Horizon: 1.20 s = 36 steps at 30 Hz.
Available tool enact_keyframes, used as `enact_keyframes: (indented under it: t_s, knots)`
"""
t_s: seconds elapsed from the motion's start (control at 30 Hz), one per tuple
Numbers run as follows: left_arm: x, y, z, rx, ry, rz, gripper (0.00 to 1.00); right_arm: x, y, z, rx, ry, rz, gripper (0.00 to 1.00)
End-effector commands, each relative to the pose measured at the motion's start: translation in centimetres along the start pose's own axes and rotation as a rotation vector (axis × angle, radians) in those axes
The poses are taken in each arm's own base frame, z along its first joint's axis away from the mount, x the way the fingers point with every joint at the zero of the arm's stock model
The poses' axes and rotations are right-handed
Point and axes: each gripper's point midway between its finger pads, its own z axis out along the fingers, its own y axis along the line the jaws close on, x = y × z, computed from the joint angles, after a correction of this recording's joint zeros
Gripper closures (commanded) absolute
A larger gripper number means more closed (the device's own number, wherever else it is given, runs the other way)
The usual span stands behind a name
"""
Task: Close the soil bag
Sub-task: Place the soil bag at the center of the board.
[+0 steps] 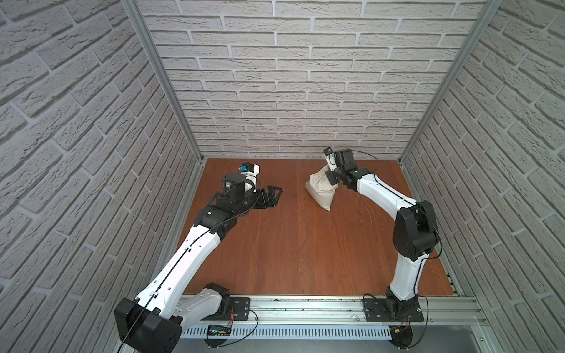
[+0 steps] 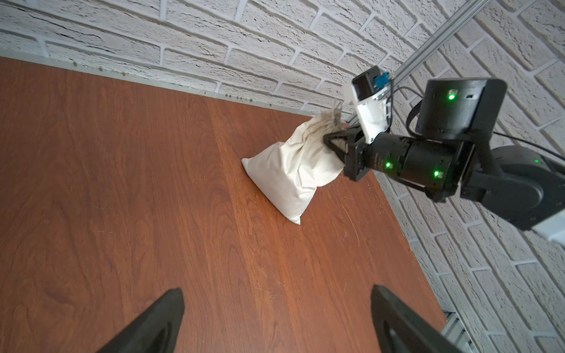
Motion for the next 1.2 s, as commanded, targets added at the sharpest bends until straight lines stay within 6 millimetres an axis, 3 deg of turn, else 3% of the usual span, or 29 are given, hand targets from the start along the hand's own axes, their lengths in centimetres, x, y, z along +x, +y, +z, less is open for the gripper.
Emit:
enact_keyframes:
  t_s: [0.0,0.07,0.13,0.2,0.4,0.53,0.8,0.97,1.17]
  knots:
    - [-0.8,-0.3,0.0,0.027,-0.038,-0.001,0.02,-1.1,6.0,-0.4,-0.107,-0.037,-0.093,0.97]
    - [-0.7,-0.2,-0.1,0.023,-0.035,-0.003,0.02,-0.2,7.4,0.2,-0.124,-0.002,-0.095,0.97]
    - [-0.7,-0.2,-0.4,0.017,-0.041,0.000,0.02,0.4,6.9,0.7,-0.100,0.027,-0.066,0.97]
    - [-0.6,-0.1,-0.7,0.012,-0.048,0.004,0.02,2.3,6.1,2.7,-0.077,0.090,-0.032,0.97]
    - [-0.5,0.2,-0.8,0.002,-0.053,0.005,0.02,5.1,-0.3,4.8,0.004,0.176,0.216,0.97]
    - [-0.3,0.4,-0.4,0.001,-0.049,0.001,0.02,6.8,-3.2,5.3,0.045,0.217,0.304,0.97]
    - [0.0,0.5,0.8,0.020,-0.032,-0.021,0.02,8.9,-1.9,5.9,0.001,0.244,0.313,0.97]
    - [0.1,0.5,0.9,0.020,-0.030,-0.025,0.02,8.6,-1.6,5.5,-0.010,0.237,0.311,0.96]
    - [0.1,0.6,0.8,0.016,-0.033,-0.027,0.02,8.3,-1.8,5.0,-0.011,0.247,0.321,0.82]
